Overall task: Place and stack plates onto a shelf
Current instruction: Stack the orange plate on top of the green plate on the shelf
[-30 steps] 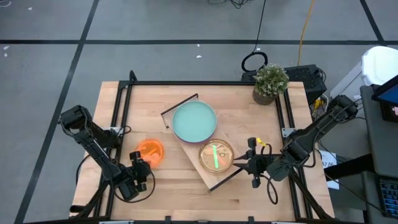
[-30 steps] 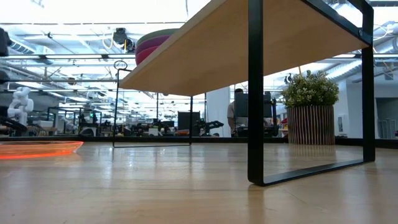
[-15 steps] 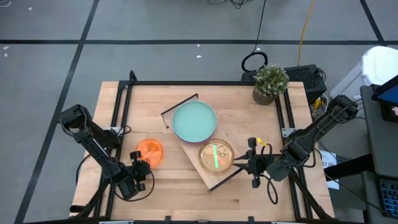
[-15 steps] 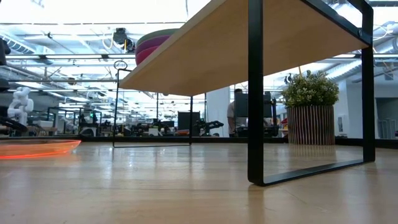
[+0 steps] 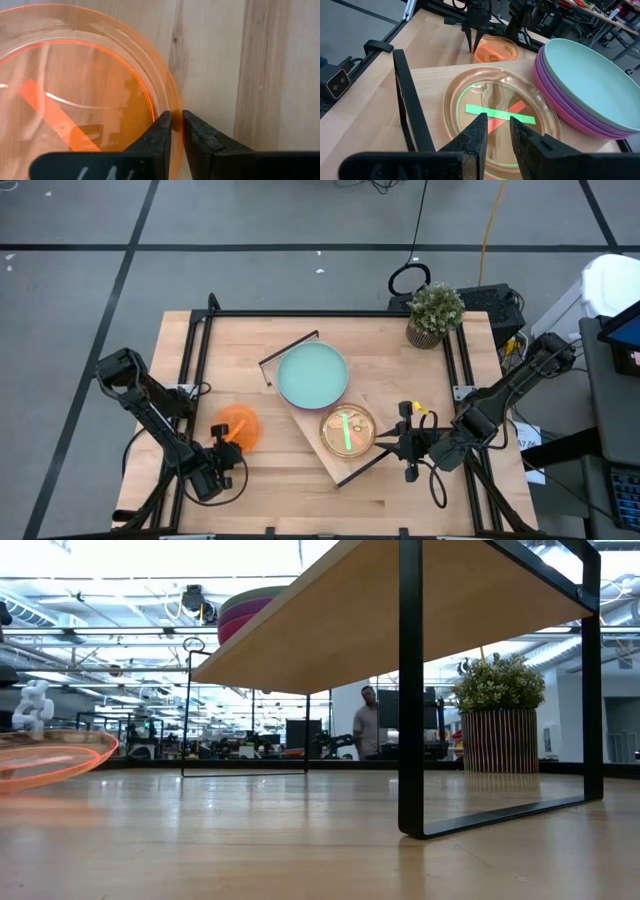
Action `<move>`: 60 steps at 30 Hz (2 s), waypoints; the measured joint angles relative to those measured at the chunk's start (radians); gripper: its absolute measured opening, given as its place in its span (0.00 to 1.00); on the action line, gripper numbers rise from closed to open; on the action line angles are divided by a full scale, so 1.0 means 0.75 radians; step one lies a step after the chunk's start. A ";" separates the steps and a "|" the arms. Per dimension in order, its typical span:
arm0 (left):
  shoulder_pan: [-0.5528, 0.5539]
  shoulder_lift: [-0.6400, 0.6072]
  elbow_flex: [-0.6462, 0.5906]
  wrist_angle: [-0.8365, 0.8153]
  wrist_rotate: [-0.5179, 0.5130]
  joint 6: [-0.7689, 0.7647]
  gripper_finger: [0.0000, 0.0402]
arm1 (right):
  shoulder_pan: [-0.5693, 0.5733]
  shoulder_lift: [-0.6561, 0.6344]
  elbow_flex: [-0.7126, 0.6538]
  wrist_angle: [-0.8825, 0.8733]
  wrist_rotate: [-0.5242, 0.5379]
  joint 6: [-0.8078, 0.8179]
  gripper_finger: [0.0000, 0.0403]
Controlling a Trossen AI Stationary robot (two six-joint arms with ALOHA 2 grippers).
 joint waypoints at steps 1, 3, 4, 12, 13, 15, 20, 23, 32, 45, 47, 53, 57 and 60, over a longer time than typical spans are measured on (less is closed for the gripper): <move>0.000 0.000 0.000 -0.001 0.000 0.000 0.11 | 0.000 0.000 0.000 0.000 0.000 0.000 0.17; 0.000 0.000 0.000 -0.001 -0.001 0.001 0.11 | 0.000 0.000 0.000 0.000 0.000 0.000 0.17; 0.000 0.000 0.001 -0.002 -0.004 0.002 0.11 | 0.000 0.000 0.000 0.000 0.000 0.000 0.17; 0.008 0.008 0.067 -0.118 -0.056 0.029 0.10 | 0.001 0.000 0.000 0.000 0.000 0.000 0.17; 0.011 0.007 0.081 -0.135 -0.056 0.023 0.10 | 0.000 0.000 0.000 0.000 0.000 0.000 0.17; 0.013 0.006 0.099 -0.183 -0.057 0.015 0.10 | 0.001 0.000 0.000 0.000 0.000 0.000 0.17; 0.014 0.005 0.124 -0.188 -0.064 0.031 0.10 | 0.001 0.000 0.000 0.002 0.000 0.000 0.17; 0.014 0.004 0.134 -0.189 -0.065 0.030 0.10 | 0.001 0.000 0.000 0.002 0.000 0.000 0.17; 0.013 0.004 0.137 -0.178 -0.064 0.008 0.06 | 0.001 0.000 0.000 0.002 -0.001 0.000 0.17; 0.013 0.002 0.101 -0.180 -0.048 0.002 0.39 | 0.001 0.000 0.000 0.000 -0.005 0.000 0.17; 0.013 0.002 0.083 -0.183 -0.035 -0.008 0.43 | 0.001 0.000 0.000 0.000 -0.005 0.000 0.17; 0.013 0.001 0.051 -0.185 -0.034 -0.004 0.41 | 0.001 0.000 0.001 -0.001 -0.005 0.000 0.17; 0.013 0.001 0.049 -0.181 -0.020 0.044 0.33 | 0.001 0.000 0.001 -0.001 -0.005 0.000 0.17; 0.013 0.001 0.049 -0.182 -0.015 0.065 0.26 | 0.001 0.000 0.001 -0.001 -0.005 -0.001 0.17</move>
